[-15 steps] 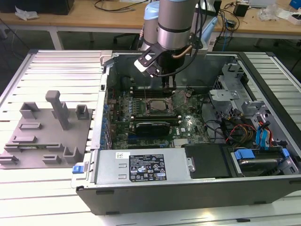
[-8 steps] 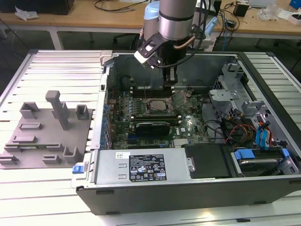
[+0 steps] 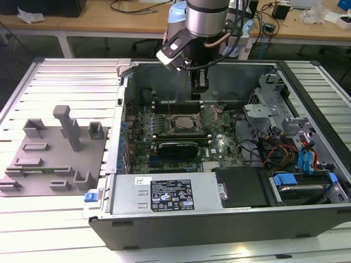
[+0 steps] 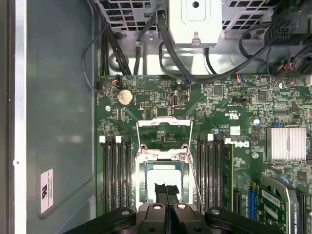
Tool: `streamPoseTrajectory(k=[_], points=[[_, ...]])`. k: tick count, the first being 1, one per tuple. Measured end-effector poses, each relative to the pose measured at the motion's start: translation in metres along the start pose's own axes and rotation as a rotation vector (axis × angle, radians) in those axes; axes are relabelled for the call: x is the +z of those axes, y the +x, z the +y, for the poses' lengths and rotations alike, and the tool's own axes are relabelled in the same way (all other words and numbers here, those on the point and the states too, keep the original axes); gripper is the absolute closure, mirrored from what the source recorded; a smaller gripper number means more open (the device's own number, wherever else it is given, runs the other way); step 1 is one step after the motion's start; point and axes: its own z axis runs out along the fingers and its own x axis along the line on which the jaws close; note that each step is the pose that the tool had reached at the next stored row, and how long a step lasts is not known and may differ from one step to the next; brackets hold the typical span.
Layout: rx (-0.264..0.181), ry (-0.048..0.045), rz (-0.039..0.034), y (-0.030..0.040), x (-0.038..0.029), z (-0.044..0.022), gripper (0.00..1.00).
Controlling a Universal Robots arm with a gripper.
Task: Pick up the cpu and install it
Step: 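Close the cpu cover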
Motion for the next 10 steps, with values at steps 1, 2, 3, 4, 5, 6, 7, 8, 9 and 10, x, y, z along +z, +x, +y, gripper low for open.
streamPoseTrajectory(k=[1,2,3,4,5,6,7,8,9,10], points=[[0.000,0.0000,0.0000,0.0000,0.0000,0.0001,0.89],[0.000,0.0000,0.0000,0.0000,0.0000,0.0010,0.89],[0.000,0.0001,-0.0001,0.0000,0.0000,0.0019,0.89],[0.000,0.0001,-0.0002,0.0000,0.0000,0.0031,0.89],[0.000,0.0001,-0.0001,0.0000,0.0000,0.0045,0.89],[0.000,0.0001,-0.0002,0.0001,0.0001,0.0062,0.89],[0.000,0.0001,-0.0001,0.0001,0.0002,0.0076,0.89],[0.000,0.0003,-0.0001,0.0001,0.0002,0.0091,0.89],[0.000,0.0004,-0.0001,0.0001,0.0003,0.0109,0.89],[0.000,0.0005,-0.0001,0.0002,0.0003,0.0130,0.89]])
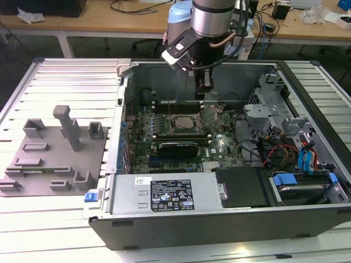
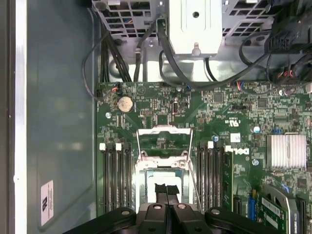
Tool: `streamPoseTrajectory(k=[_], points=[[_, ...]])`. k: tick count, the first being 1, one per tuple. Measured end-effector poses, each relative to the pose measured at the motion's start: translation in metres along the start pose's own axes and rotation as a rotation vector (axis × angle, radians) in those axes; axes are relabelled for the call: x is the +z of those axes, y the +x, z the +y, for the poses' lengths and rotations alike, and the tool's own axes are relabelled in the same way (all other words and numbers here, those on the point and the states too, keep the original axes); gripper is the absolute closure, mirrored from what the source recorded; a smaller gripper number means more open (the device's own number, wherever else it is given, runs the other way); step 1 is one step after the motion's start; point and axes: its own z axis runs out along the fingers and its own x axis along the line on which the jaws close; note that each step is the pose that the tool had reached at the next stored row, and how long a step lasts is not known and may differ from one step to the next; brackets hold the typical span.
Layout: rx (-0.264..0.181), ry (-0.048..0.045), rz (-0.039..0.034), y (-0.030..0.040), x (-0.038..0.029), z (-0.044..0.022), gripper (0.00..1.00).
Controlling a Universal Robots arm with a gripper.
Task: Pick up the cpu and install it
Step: 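Close the cpu cover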
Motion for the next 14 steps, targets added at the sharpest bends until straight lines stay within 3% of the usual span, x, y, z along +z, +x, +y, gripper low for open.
streamPoseTrajectory(k=[7,14], points=[[0.000,0.0016,0.0001,0.0003,0.0007,0.0220,0.89],[0.001,0.0052,-0.0001,0.0007,0.0015,0.0505,0.89]])
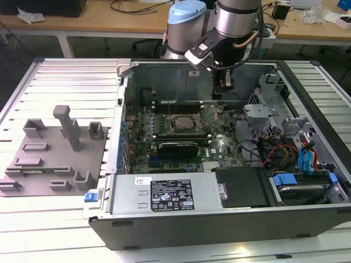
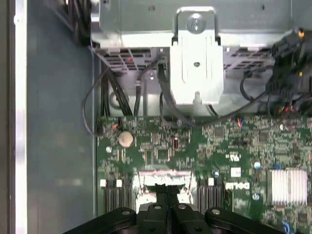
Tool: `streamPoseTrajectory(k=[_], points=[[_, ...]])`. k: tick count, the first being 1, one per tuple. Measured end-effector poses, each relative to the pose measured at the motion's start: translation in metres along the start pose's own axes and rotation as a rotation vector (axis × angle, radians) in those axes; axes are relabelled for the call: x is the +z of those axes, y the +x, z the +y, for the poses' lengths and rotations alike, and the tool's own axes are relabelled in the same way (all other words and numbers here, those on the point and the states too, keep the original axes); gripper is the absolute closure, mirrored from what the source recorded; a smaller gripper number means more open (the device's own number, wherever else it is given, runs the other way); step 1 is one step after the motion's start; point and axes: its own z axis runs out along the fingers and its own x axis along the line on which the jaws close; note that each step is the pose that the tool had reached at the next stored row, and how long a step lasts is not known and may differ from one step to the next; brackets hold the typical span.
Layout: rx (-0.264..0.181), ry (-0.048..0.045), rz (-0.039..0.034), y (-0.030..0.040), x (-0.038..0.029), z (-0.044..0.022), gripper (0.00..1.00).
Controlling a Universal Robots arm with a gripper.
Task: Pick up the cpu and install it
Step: 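Close the cpu cover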
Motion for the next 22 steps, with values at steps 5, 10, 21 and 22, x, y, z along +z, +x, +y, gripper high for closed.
streamPoseTrajectory(k=[5,10,21,22], points=[[0.001,0.0007,0.0002,0.0002,0.0015,0.0164,0.89],[0.009,0.0061,-0.0004,-0.0006,0.0153,0.0246,0.89],[0.022,0.0268,-0.0009,-0.0023,0.0419,0.0312,0.89],[0.023,0.0295,-0.0009,-0.0024,0.0462,0.0311,0.89]])
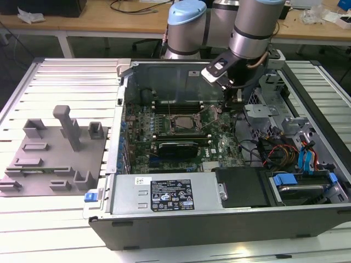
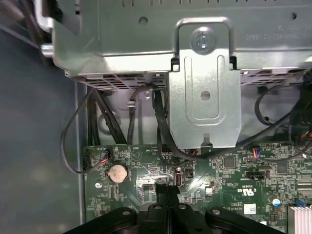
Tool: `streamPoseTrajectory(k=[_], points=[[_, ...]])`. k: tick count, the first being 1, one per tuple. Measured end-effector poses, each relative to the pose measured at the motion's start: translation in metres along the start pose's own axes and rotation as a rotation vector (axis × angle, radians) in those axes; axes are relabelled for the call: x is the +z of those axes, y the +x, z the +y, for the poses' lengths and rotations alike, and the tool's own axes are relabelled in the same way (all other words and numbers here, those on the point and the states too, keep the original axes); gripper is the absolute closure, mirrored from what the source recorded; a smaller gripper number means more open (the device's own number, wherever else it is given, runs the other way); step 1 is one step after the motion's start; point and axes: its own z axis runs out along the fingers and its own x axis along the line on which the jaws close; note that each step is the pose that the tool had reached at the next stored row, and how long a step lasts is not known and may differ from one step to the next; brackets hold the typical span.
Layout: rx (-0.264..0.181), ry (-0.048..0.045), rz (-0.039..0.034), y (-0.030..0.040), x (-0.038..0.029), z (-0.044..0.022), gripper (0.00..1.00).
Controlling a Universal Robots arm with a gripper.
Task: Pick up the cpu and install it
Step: 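Close the cpu cover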
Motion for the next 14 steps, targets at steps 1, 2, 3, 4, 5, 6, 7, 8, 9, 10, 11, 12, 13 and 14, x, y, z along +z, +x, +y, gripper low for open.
streamPoseTrajectory(k=[1,2,3,4,5,6,7,8,9,10,11,12,13,14], points=[[0.001,0.0016,-0.0002,-0.0001,0.0023,0.0000,0.89],[0.001,0.0032,-0.0004,-0.0002,0.0044,0.0000,0.89],[0.001,0.0072,-0.0004,-0.0002,0.0088,0.0001,0.89],[0.002,0.0095,-0.0003,-0.0003,0.0119,0.0000,0.89],[0.002,0.0105,-0.0006,-0.0004,0.0149,-0.0005,0.89],[0.002,0.0105,-0.0007,-0.0005,0.0153,-0.0007,0.89],[0.002,0.0106,-0.0009,-0.0005,0.0152,-0.0007,0.89],[0.002,0.0106,-0.0011,-0.0005,0.0152,-0.0007,0.89],[0.002,0.0106,-0.0012,-0.0005,0.0153,-0.0007,0.89],[0.002,0.0106,-0.0014,-0.0005,0.0153,-0.0007,0.89],[0.002,0.0105,-0.0017,-0.0005,0.0154,-0.0007,0.89],[0.002,0.0104,-0.0017,-0.0005,0.0154,-0.0012,0.89],[0.002,0.0104,-0.0010,-0.0005,0.0154,-0.0025,0.89],[0.002,0.0103,-0.0010,-0.0006,0.0152,-0.0039,0.89]])
